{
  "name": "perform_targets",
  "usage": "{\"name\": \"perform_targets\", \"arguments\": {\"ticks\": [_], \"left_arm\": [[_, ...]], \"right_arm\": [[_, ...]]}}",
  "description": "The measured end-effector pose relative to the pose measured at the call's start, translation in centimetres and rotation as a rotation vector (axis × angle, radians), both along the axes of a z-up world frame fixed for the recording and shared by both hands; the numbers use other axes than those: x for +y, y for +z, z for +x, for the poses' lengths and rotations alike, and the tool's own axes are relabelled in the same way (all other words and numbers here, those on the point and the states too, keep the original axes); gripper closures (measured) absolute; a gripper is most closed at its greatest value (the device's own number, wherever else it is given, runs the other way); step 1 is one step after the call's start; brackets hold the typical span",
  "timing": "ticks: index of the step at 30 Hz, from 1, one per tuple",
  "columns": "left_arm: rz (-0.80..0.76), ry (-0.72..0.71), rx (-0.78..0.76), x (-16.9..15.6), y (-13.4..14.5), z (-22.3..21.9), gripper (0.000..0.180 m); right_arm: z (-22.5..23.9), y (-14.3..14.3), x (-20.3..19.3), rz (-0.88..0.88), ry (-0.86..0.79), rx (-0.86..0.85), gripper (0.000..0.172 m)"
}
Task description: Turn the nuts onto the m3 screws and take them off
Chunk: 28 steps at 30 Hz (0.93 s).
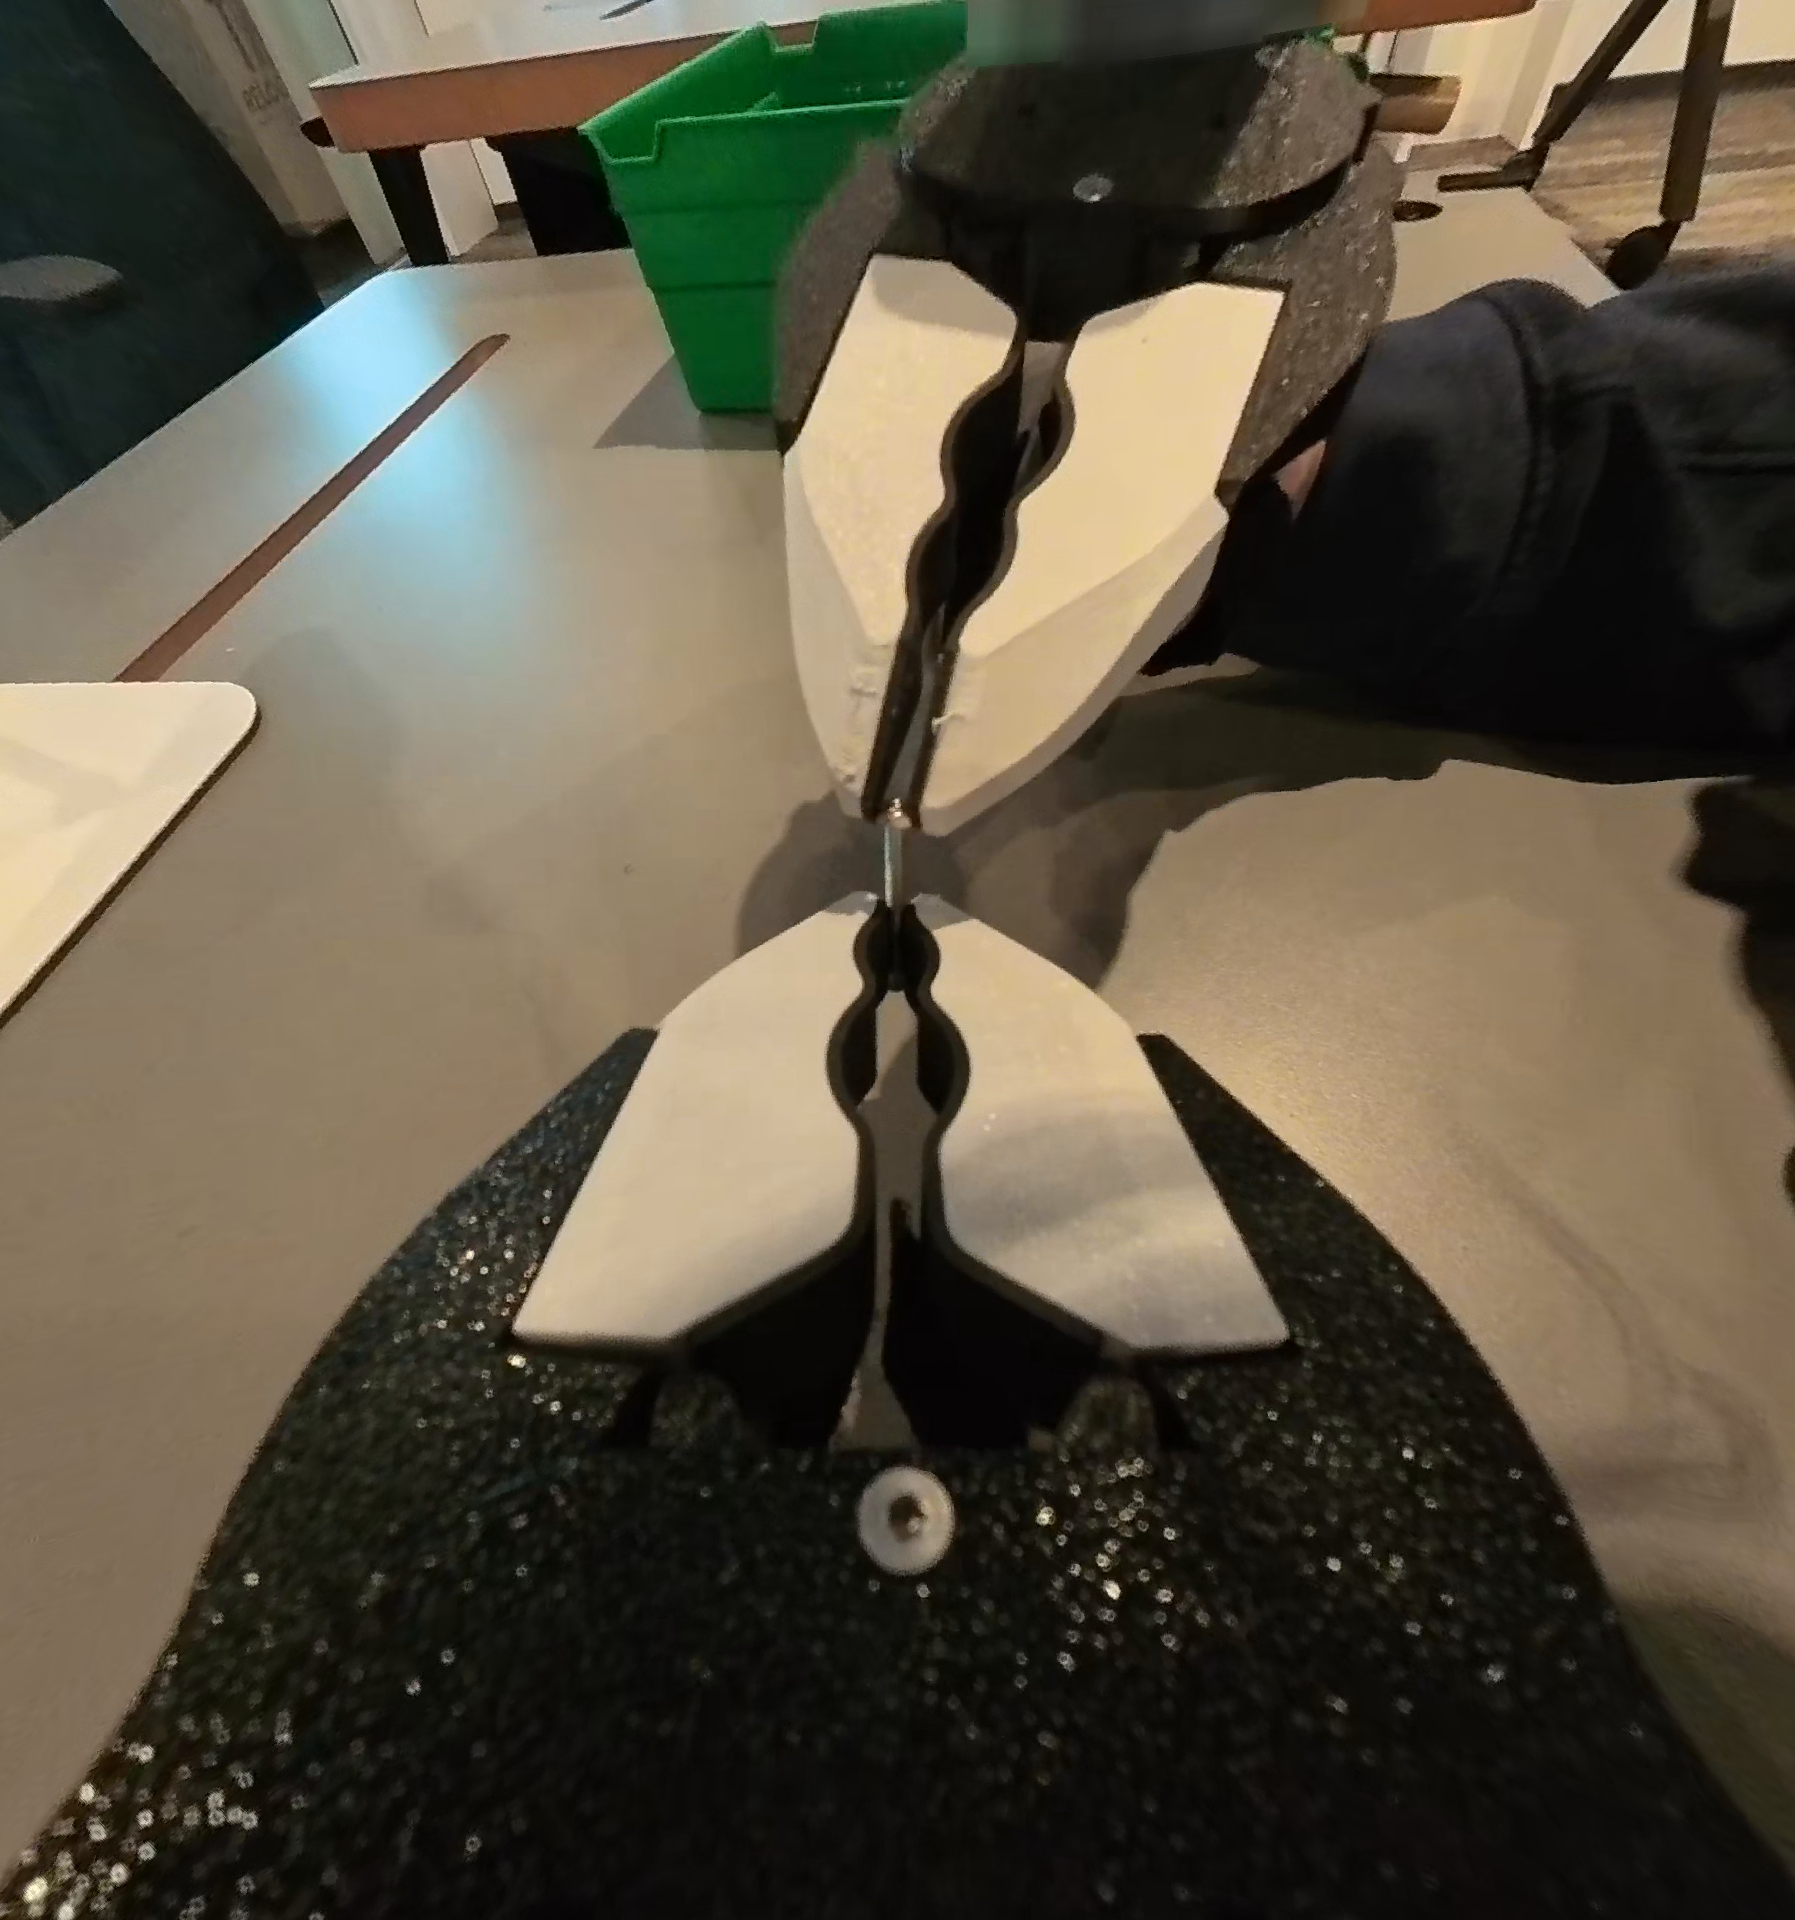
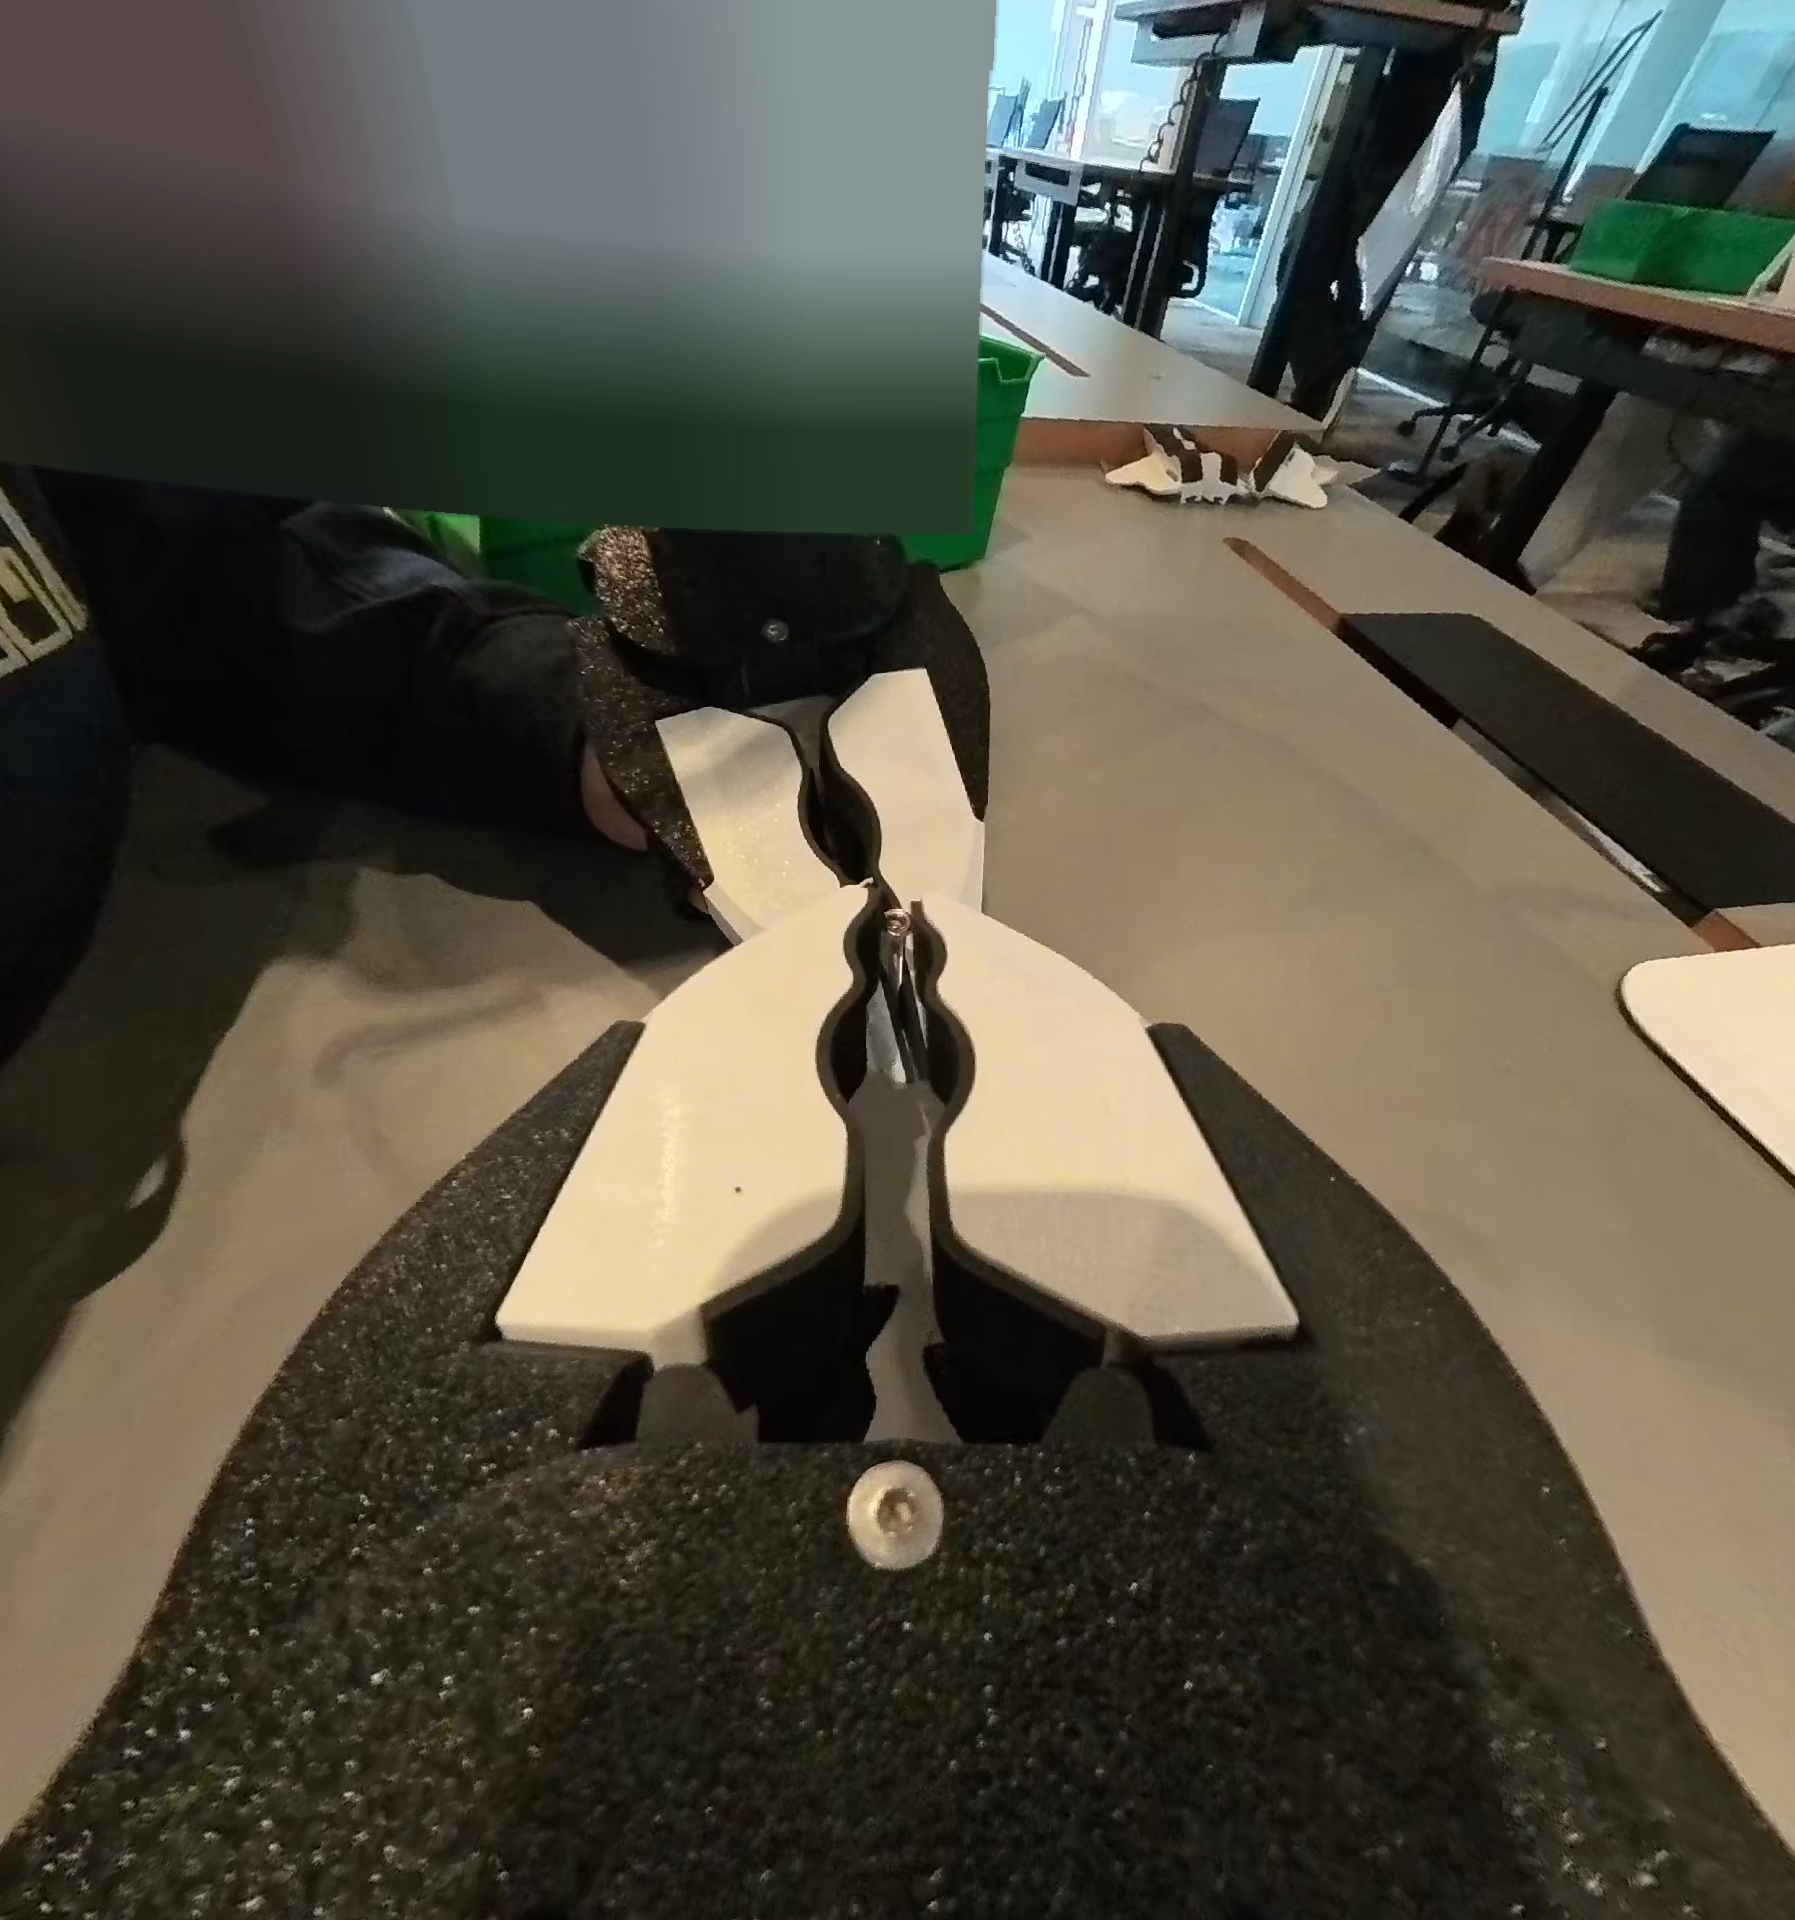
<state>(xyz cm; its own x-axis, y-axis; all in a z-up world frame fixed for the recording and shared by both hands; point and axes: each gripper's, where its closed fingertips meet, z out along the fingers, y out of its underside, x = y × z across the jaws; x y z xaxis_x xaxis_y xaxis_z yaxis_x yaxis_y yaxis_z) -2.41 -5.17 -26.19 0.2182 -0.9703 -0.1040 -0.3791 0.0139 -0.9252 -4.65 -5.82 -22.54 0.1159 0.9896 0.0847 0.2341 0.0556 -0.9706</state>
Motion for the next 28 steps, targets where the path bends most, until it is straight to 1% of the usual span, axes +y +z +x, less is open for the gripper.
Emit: {"name": "perform_targets", "arguments": {"ticks": [5,12,14,16,20,23,26,28], "left_arm": [[-0.003,0.0,-0.006,0.0,0.1,0.0,0.179],[-0.008,0.0,-0.007,0.0,0.1,0.0,0.179],[-0.009,0.001,-0.008,0.0,0.1,0.0,0.179],[-0.012,0.003,-0.011,0.1,0.1,0.0,0.179],[-0.023,0.007,-0.024,0.2,0.2,-0.1,0.179],[-0.039,0.01,-0.043,0.3,0.4,-0.2,0.179],[-0.058,0.011,-0.059,0.4,0.6,-0.3,0.179],[-0.063,0.012,-0.064,0.5,0.7,-0.3,0.179]], "right_arm": [[-0.1,-0.5,0.1,-0.004,-0.002,-0.02,0.163],[-0.1,-0.3,0.0,-0.017,0.006,0.0,0.161],[0.0,-0.2,0.2,-0.013,-0.009,0.013,0.155],[0.5,0.3,0.7,-0.005,-0.044,0.049,0.15],[1.1,1.7,1.0,-0.073,-0.064,0.232,0.145],[0.9,1.1,0.5,-0.109,-0.044,0.225,0.144],[0.8,2.0,0.1,-0.116,-0.025,0.292,0.144],[0.5,1.9,-0.1,-0.125,-0.016,0.294,0.144]]}}
